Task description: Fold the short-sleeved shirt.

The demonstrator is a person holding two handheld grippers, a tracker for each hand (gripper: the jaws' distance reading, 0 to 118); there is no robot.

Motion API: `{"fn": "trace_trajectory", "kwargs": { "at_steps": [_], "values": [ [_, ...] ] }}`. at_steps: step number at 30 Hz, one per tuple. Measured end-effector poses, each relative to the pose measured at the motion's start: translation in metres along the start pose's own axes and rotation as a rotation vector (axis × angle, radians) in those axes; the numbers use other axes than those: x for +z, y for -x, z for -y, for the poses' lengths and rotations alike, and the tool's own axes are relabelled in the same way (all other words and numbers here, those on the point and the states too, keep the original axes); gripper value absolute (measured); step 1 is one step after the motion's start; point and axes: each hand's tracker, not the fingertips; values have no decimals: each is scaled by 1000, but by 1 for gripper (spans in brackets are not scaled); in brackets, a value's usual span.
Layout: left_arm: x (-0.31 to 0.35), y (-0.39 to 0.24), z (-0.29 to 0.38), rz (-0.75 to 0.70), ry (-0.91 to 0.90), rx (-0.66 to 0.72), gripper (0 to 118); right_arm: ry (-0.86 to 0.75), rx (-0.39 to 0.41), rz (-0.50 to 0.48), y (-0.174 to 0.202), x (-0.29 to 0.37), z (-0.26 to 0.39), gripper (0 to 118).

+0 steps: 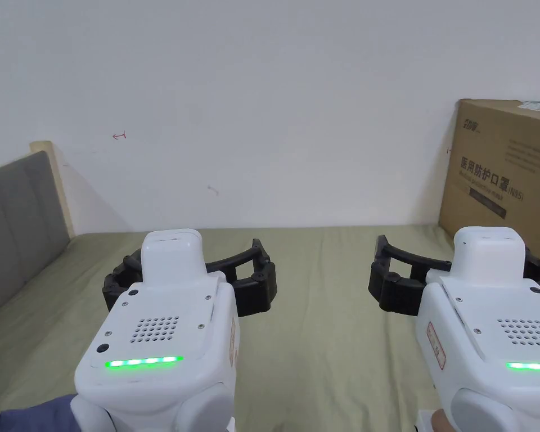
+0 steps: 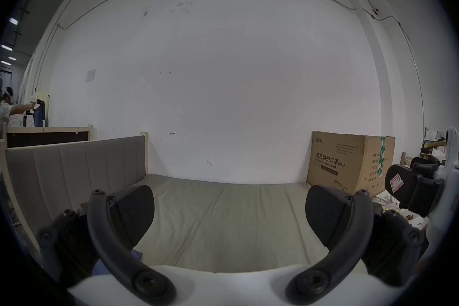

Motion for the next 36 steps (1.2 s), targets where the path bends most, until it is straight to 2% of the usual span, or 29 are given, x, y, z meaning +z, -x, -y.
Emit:
{"fn": "trace_trajectory", "kwargs": {
  "at_steps": [19,36],
  "values": [
    [0,-5,-2,19,-32,-66,118,6,9,-18,2,-3,0,118],
    [-2,-7,0,28,-15,-56,118,9,-3,-30,5,-5,-1,118]
  ]
}}
